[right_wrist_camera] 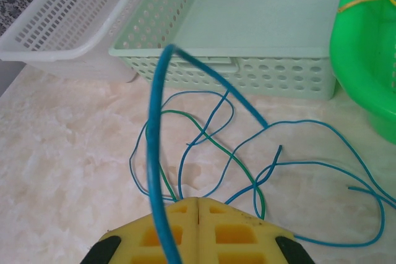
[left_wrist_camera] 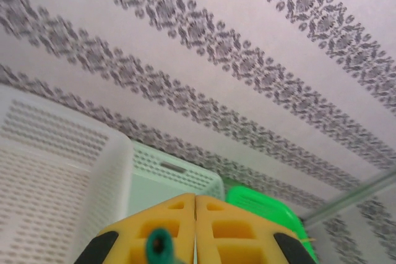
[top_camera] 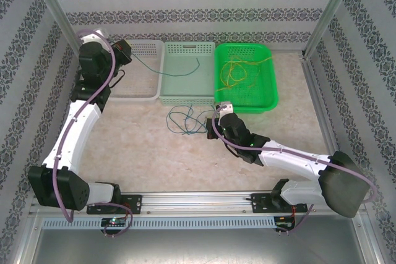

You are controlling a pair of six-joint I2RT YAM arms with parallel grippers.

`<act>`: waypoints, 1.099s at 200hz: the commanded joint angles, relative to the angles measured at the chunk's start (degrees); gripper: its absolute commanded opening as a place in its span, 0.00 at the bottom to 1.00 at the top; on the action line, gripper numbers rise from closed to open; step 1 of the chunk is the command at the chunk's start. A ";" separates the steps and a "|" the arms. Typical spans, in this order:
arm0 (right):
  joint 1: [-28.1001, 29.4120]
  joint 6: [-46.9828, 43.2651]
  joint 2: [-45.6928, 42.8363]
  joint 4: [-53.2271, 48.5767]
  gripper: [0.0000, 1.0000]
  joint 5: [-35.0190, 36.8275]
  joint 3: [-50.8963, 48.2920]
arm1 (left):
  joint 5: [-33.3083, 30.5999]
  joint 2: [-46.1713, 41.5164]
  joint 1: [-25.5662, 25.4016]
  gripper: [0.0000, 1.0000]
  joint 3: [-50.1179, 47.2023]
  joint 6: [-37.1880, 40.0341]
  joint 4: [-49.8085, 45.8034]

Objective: Untangle the cables

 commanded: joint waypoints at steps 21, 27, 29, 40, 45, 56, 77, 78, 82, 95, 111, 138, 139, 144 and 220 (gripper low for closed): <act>-0.79 1.61 0.34 -0.63 0.00 1.56 -0.26 | -9.34 3.13 2.60 0.00 3.36 13.45 -7.60; -0.86 1.68 0.44 -0.71 0.00 1.47 -0.25 | -10.31 3.87 2.84 0.00 4.13 14.93 -8.15; -0.86 1.75 0.44 -0.71 0.00 1.46 -0.25 | -10.66 4.14 2.92 0.00 4.40 15.34 -8.39; -0.81 1.77 0.55 -0.80 0.00 1.38 -0.25 | -11.81 5.73 3.87 0.00 6.06 16.78 -9.76; -0.94 1.84 0.60 -0.94 0.00 1.35 -0.23 | -12.04 6.38 4.34 0.00 6.61 17.33 -9.95; -0.93 1.98 0.81 -0.93 0.00 1.22 -0.16 | -12.33 7.19 5.27 0.00 7.35 17.61 -9.79; -1.01 2.44 1.30 -1.00 0.00 0.93 0.10 | -12.38 8.08 7.48 0.00 7.87 17.58 -7.49; -1.02 2.45 1.33 -0.99 0.00 0.93 0.10 | -12.40 8.18 7.58 0.00 7.87 17.64 -7.38; -0.97 2.46 1.48 -1.05 0.00 0.80 0.17 | -12.36 8.47 7.95 0.00 8.19 17.99 -7.11; -1.01 2.55 1.93 -0.99 0.00 0.58 0.44 | -12.86 10.12 8.56 0.00 10.22 21.50 -7.10; -0.98 2.52 2.53 -1.26 0.00 0.34 0.80 | -13.97 13.35 8.68 0.00 14.46 27.57 -9.28; -1.00 2.63 3.41 -1.39 0.00 0.32 1.48 | -13.01 20.82 8.82 0.00 22.94 33.38 -16.75; -1.02 2.59 3.44 -1.36 0.00 0.32 1.54 | -12.94 21.05 8.82 0.00 23.13 33.53 -16.89; -1.01 2.56 3.62 -1.43 0.00 0.24 1.66 | -12.59 22.19 8.83 0.00 24.11 34.19 -17.71; -0.99 1.70 3.37 -3.02 0.00 -0.72 2.83 | -10.71 39.11 8.94 0.00 38.46 42.48 -31.35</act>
